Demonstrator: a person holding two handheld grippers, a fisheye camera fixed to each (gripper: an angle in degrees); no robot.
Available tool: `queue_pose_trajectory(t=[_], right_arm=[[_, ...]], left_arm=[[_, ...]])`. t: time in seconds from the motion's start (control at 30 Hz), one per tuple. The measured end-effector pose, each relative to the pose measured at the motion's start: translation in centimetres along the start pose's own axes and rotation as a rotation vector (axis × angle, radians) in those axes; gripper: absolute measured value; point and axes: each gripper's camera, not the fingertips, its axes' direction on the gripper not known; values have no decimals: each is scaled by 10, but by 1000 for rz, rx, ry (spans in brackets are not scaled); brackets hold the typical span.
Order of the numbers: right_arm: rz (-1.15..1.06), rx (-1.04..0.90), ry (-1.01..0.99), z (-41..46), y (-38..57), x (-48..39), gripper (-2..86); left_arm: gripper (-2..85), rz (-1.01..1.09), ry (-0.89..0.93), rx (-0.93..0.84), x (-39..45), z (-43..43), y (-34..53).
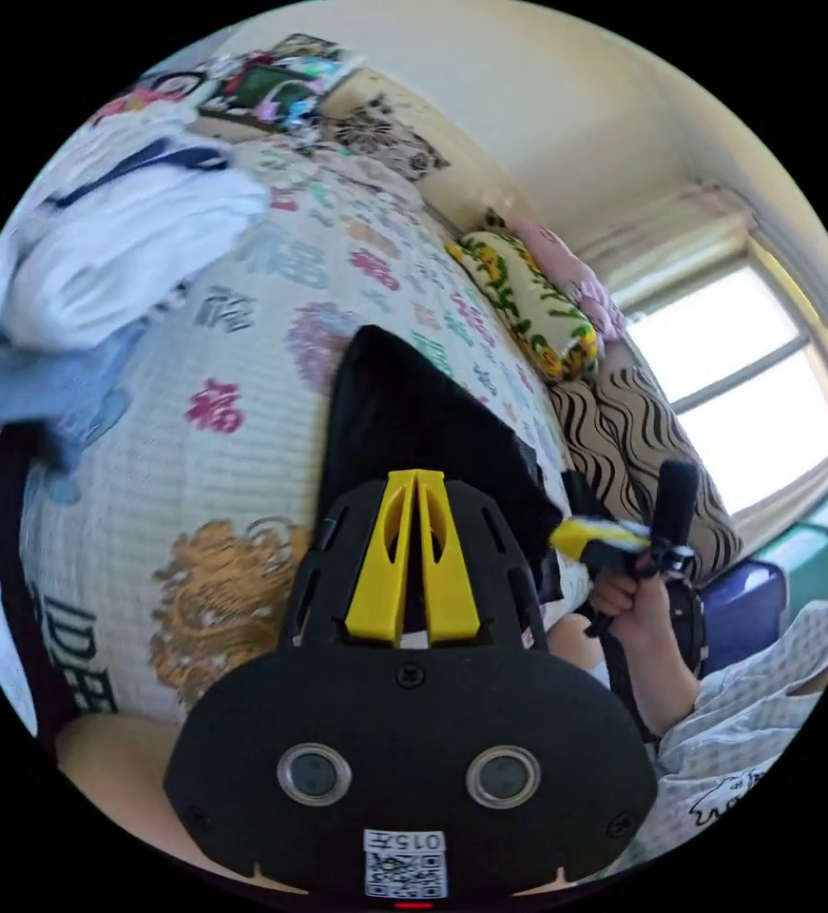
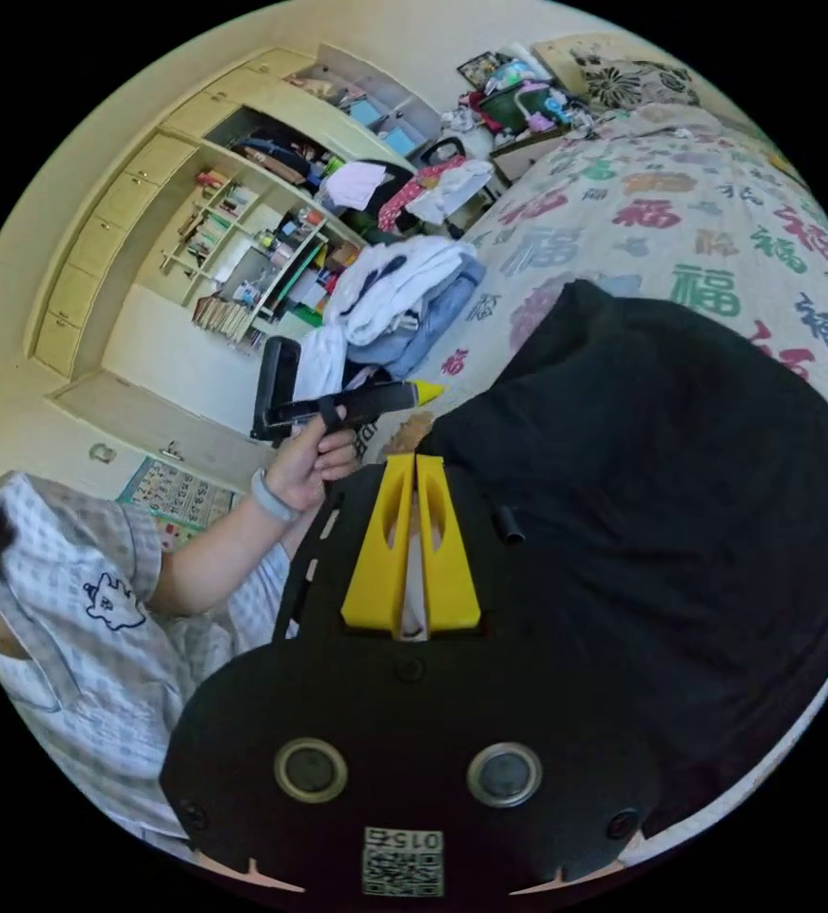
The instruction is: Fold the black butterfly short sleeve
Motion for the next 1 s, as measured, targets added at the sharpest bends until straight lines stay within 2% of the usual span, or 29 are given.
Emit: queue_pose_trajectory(t=[0.07,0.13,0.3,0.37,0.47,0.53,0.63,0.67,0.8,0.9,0.97,1.0], right_arm=[[21,-173,84,57,0,-4,-5],[38,-215,103,76,6,-8,-5],[104,-137,129,62,19,-11,-5],[173,-79,216,42,24,-3,-4],[323,-42,420,18,39,17,-5],[399,-56,515,11,51,29,-5],[500,-217,554,25,67,46,-6],[509,-187,532,27,69,45,-6],[546,-199,554,24,49,31,-4],[408,-147,578,14,5,3,1],[290,-115,547,11,-47,-14,15],[260,-113,538,13,-61,-18,20]], left_arm=[[-2,-32,56,-23,-18,-5,2],[18,-48,85,-65,-30,-2,6],[70,-54,191,-89,-39,21,4],[77,-35,216,-118,-36,33,0],[74,35,185,-236,-25,59,-2],[25,66,132,-306,-19,72,1],[3,58,58,-330,-21,75,4],[1,46,60,-334,-23,75,4],[2,5,-23,-256,-19,53,12],[32,-105,-12,-86,-19,19,32],[55,-180,-67,51,-12,7,53],[70,-191,-152,103,-2,7,67]])
